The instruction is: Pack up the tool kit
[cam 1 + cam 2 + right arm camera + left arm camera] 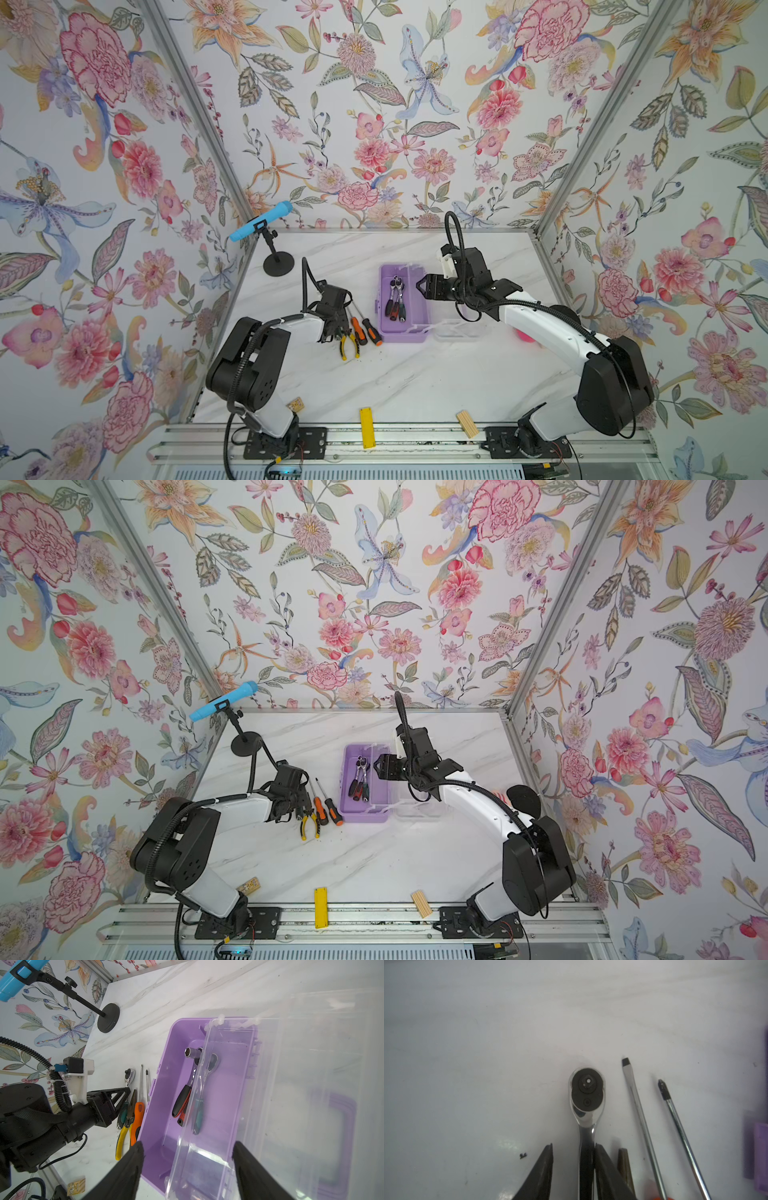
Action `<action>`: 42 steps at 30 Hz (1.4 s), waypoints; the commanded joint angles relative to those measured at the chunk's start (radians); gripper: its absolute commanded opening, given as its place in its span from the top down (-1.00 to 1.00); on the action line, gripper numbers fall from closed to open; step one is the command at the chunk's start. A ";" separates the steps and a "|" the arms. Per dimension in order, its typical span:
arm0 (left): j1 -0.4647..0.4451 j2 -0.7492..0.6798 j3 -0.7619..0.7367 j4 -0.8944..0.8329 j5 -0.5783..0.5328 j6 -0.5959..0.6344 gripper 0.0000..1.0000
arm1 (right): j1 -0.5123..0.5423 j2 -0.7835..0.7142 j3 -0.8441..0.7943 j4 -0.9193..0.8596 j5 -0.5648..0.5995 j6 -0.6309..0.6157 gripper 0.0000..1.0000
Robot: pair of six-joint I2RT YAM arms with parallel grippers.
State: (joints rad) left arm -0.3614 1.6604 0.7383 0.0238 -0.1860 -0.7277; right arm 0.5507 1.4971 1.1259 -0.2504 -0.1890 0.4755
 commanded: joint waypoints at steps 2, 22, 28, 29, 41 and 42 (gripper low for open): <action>0.015 0.062 0.051 0.040 0.033 0.031 0.29 | 0.009 -0.010 0.015 -0.011 0.026 -0.002 -0.38; 0.018 0.074 0.071 0.021 0.013 0.067 1.00 | 0.009 -0.009 0.000 -0.007 0.040 0.000 -0.38; 0.014 -0.012 0.095 -0.002 0.035 0.088 1.00 | 0.006 -0.015 0.001 -0.007 0.044 0.005 -0.39; 0.012 -0.033 0.101 -0.006 0.043 0.091 1.00 | 0.007 -0.014 0.000 -0.006 0.043 0.006 -0.39; -0.180 -0.159 0.293 -0.058 0.107 0.046 1.00 | -0.009 -0.037 -0.015 0.010 0.029 0.021 -0.39; -0.202 -0.144 0.316 -0.050 0.117 0.038 1.00 | -0.012 -0.040 -0.016 0.010 0.029 0.021 -0.39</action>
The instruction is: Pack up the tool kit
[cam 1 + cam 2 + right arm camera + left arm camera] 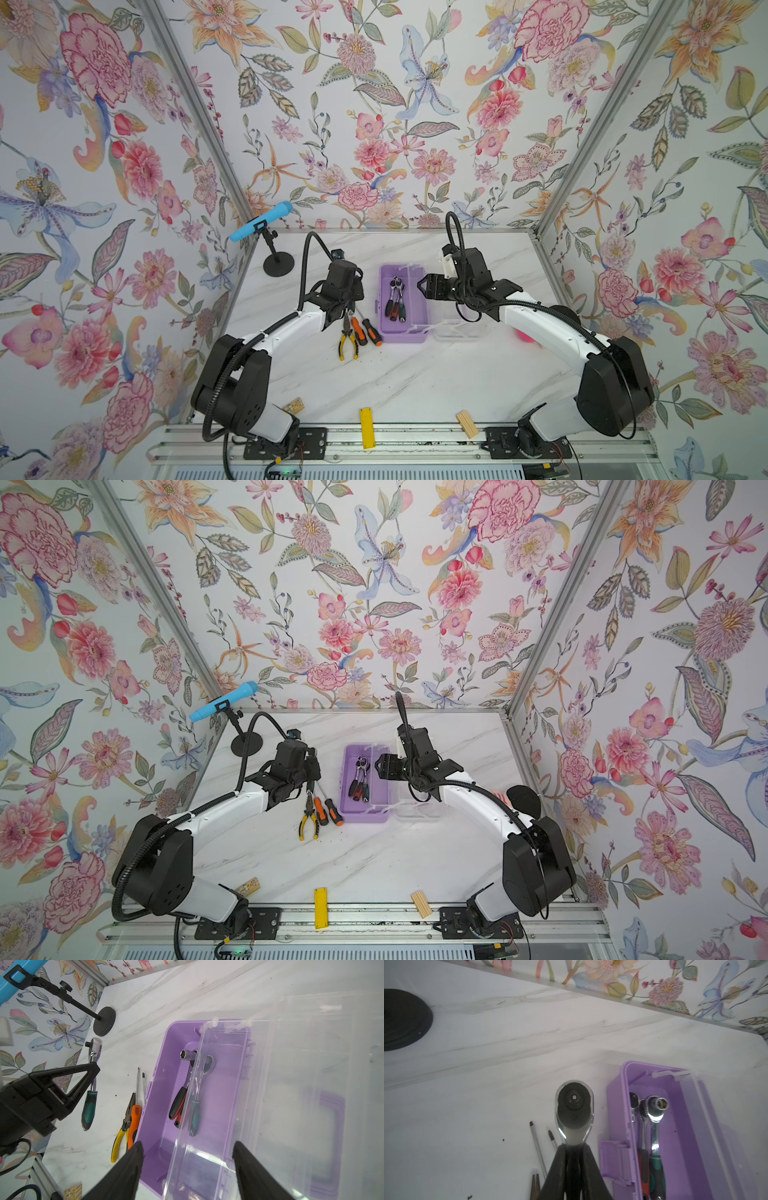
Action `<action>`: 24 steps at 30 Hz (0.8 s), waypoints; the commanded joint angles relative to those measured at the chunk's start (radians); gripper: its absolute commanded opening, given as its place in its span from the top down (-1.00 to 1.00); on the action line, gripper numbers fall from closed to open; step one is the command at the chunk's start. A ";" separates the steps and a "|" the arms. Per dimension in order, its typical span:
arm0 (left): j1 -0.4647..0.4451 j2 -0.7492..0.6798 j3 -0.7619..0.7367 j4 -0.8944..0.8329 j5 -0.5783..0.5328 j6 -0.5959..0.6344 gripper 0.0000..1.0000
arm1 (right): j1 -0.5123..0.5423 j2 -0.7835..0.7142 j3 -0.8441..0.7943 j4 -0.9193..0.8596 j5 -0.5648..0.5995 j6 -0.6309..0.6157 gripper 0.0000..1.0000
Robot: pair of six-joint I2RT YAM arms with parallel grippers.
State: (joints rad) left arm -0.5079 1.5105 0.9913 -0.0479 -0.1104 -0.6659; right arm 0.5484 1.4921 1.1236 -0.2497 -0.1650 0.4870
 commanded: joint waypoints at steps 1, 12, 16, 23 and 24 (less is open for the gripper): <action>-0.077 0.027 0.089 0.037 0.053 -0.033 1.00 | -0.014 -0.036 -0.015 0.010 0.005 0.008 -0.39; -0.131 0.328 0.276 0.125 0.122 -0.069 1.00 | -0.052 -0.079 -0.069 0.010 -0.006 0.005 -0.39; -0.130 0.416 0.316 0.110 0.115 -0.055 1.00 | -0.065 -0.081 -0.080 0.012 -0.008 0.005 -0.39; -0.123 0.456 0.311 0.068 0.066 -0.084 0.33 | -0.068 -0.086 -0.078 0.006 -0.011 0.005 -0.42; -0.121 0.453 0.310 0.065 0.060 -0.083 0.32 | -0.068 -0.089 -0.076 0.004 -0.011 0.003 -0.42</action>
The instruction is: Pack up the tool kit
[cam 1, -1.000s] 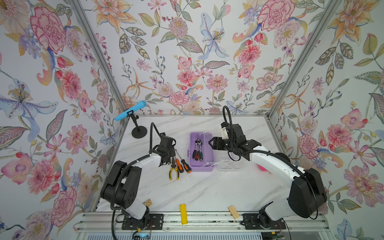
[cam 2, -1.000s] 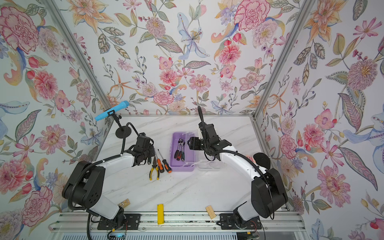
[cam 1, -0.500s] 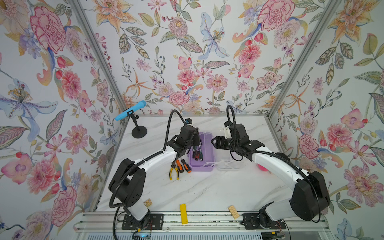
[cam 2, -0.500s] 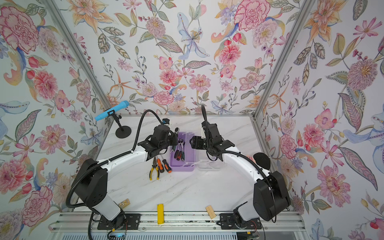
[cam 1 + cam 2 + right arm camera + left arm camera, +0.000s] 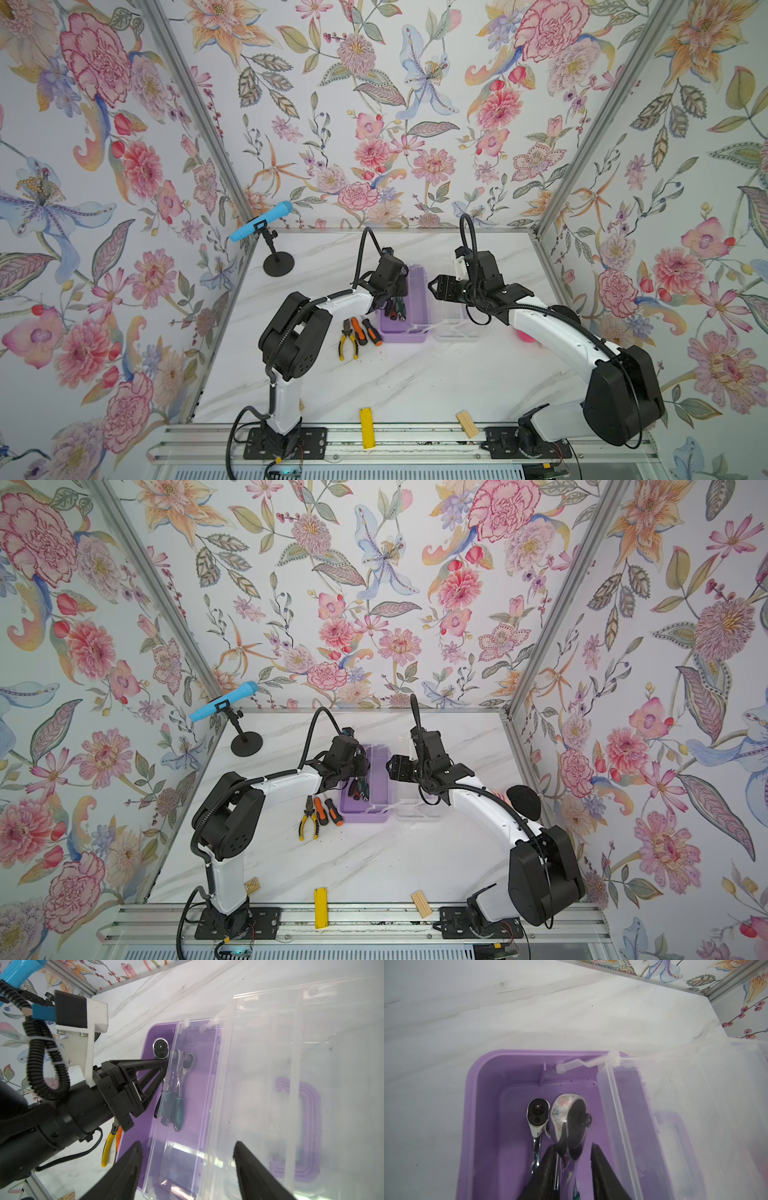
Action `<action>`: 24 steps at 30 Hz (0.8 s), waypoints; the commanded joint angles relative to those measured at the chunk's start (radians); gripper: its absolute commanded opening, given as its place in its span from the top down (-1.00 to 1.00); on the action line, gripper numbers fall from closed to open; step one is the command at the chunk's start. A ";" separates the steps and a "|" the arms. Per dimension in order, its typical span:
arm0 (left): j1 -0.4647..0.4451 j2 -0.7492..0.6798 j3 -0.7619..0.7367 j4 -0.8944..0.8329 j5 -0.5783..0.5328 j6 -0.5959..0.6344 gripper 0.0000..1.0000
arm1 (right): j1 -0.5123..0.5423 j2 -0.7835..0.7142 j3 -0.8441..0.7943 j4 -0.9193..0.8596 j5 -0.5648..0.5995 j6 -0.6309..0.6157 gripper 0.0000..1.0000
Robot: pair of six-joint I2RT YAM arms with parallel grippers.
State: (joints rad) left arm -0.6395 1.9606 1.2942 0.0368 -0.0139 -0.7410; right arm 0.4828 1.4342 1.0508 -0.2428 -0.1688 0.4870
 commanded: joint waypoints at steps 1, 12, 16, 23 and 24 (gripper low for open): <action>0.015 -0.001 0.004 -0.018 -0.038 -0.008 0.30 | -0.002 -0.032 -0.003 -0.003 -0.006 0.002 -0.42; 0.051 -0.008 -0.033 -0.008 -0.061 -0.012 0.24 | -0.005 -0.026 0.000 -0.006 -0.005 -0.004 -0.44; 0.050 -0.032 -0.039 0.003 -0.033 0.004 0.25 | -0.005 -0.024 0.007 -0.006 -0.013 -0.004 -0.43; 0.041 -0.176 -0.120 0.010 -0.076 0.049 0.24 | 0.006 -0.054 0.016 -0.008 -0.020 -0.008 -0.43; 0.041 -0.198 -0.135 -0.001 -0.092 0.055 0.24 | 0.010 -0.062 0.014 -0.008 -0.017 -0.009 -0.43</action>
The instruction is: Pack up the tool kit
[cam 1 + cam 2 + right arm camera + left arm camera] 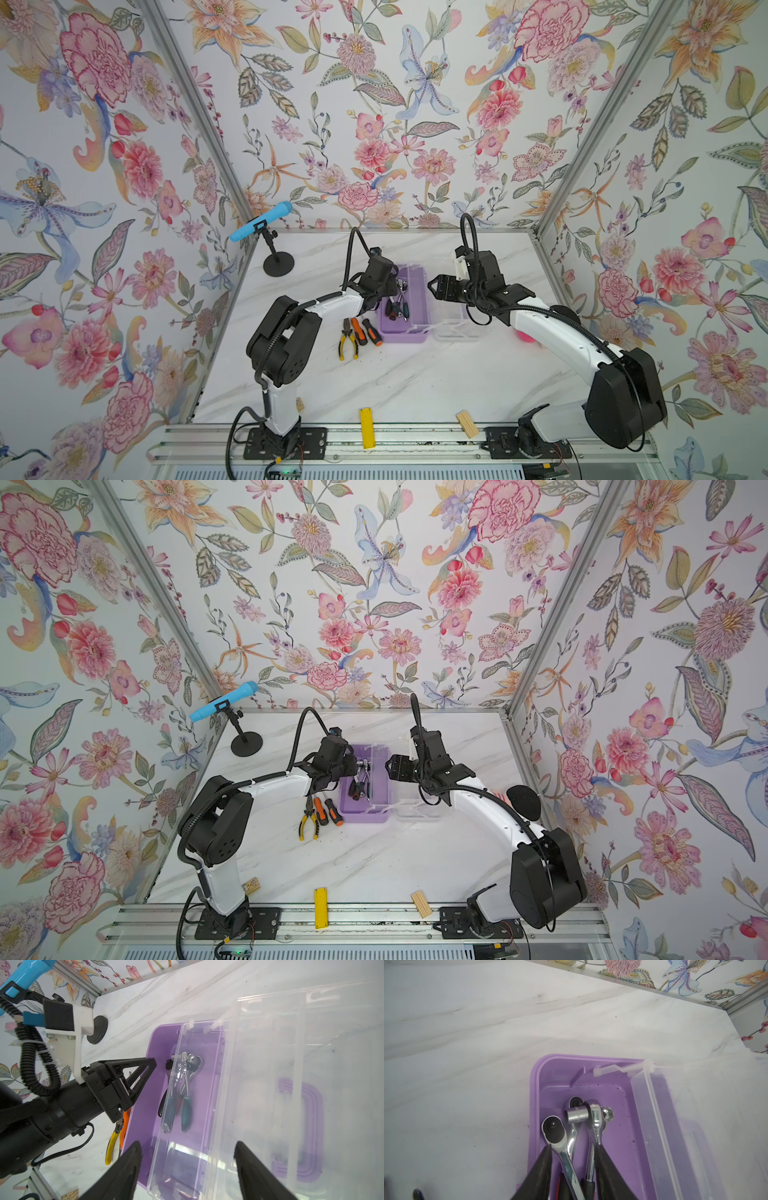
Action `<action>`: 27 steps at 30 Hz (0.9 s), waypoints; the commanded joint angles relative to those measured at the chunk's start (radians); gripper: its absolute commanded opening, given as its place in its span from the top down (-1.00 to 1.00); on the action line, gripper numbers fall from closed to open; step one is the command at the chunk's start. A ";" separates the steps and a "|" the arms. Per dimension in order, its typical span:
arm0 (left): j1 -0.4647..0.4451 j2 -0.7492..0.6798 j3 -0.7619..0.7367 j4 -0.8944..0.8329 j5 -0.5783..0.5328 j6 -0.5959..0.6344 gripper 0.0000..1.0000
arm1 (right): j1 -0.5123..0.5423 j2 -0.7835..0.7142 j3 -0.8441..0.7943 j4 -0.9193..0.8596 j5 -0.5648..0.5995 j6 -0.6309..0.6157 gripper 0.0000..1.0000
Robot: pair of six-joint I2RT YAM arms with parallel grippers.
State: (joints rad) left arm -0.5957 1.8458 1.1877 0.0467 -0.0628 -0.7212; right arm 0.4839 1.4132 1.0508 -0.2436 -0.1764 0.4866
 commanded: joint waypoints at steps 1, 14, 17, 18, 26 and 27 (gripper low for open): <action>-0.003 -0.110 -0.048 -0.016 -0.054 0.038 0.23 | 0.014 -0.047 0.012 -0.007 -0.008 -0.010 -0.43; -0.003 -0.462 -0.355 -0.184 -0.169 0.014 0.10 | 0.114 -0.073 0.032 -0.063 0.029 -0.035 -0.38; -0.003 -0.533 -0.409 -0.255 -0.207 -0.006 0.10 | 0.158 -0.065 0.053 -0.087 0.045 -0.045 -0.37; -0.003 -0.555 -0.427 -0.279 -0.218 -0.018 0.10 | 0.186 -0.062 0.057 -0.095 0.046 -0.046 -0.37; -0.003 -0.693 -0.605 -0.343 -0.199 -0.105 0.11 | 0.256 -0.047 0.054 -0.100 0.060 -0.035 -0.38; -0.004 -0.703 -0.622 -0.344 -0.193 -0.113 0.11 | 0.262 -0.045 0.052 -0.099 0.063 -0.032 -0.38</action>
State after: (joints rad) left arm -0.5957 1.1744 0.6075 -0.2504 -0.2440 -0.7872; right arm 0.7341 1.3651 1.0866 -0.3225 -0.1383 0.4572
